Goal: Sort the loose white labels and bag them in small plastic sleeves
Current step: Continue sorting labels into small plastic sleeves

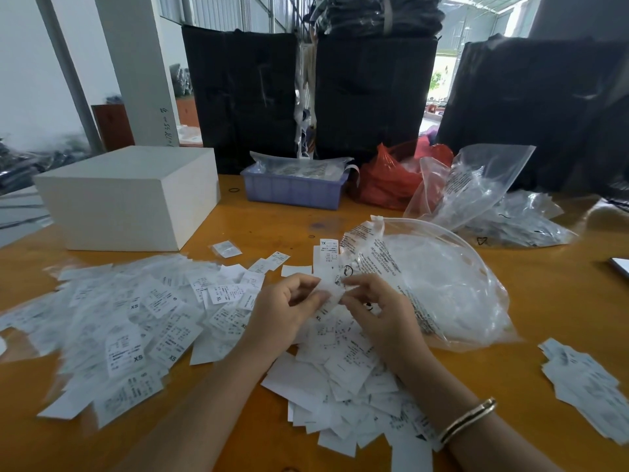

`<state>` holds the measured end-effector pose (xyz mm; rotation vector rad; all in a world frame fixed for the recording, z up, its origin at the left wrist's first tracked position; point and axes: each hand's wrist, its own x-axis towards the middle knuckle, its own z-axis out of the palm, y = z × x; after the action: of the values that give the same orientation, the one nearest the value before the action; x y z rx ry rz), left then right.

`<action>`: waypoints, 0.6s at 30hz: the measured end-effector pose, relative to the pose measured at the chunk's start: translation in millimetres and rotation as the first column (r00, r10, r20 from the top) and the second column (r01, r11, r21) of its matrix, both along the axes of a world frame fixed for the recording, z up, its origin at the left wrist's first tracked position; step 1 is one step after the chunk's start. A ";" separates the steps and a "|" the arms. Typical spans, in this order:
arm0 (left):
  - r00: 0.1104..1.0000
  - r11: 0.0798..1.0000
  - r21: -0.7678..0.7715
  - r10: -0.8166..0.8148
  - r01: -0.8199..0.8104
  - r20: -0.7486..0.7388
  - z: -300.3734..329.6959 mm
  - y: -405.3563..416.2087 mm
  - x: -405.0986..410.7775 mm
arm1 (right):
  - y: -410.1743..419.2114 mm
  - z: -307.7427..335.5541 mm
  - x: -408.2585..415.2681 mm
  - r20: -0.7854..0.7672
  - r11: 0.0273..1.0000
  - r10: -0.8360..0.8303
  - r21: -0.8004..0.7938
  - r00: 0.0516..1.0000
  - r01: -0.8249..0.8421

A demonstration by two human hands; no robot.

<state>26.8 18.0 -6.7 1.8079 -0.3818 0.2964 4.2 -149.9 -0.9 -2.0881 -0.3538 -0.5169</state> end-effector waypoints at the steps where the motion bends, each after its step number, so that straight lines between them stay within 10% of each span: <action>1: 1.000 1.000 0.005 -0.008 0.008 0.002 0.3 -0.3 -0.5 | -0.6 -0.3 -0.1 0.014 1.000 0.002 -0.027 1.000 -0.001; 18: 0.996 0.996 0.000 0.089 -0.089 0.009 3.8 1.4 -2.3 | -4.4 -0.4 2.2 0.120 0.940 0.128 -0.330 0.985 -0.083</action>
<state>24.4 19.4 -2.9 1.8277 -0.3083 0.3663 6.4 -154.3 -1.3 -2.3382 -0.6681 -0.5724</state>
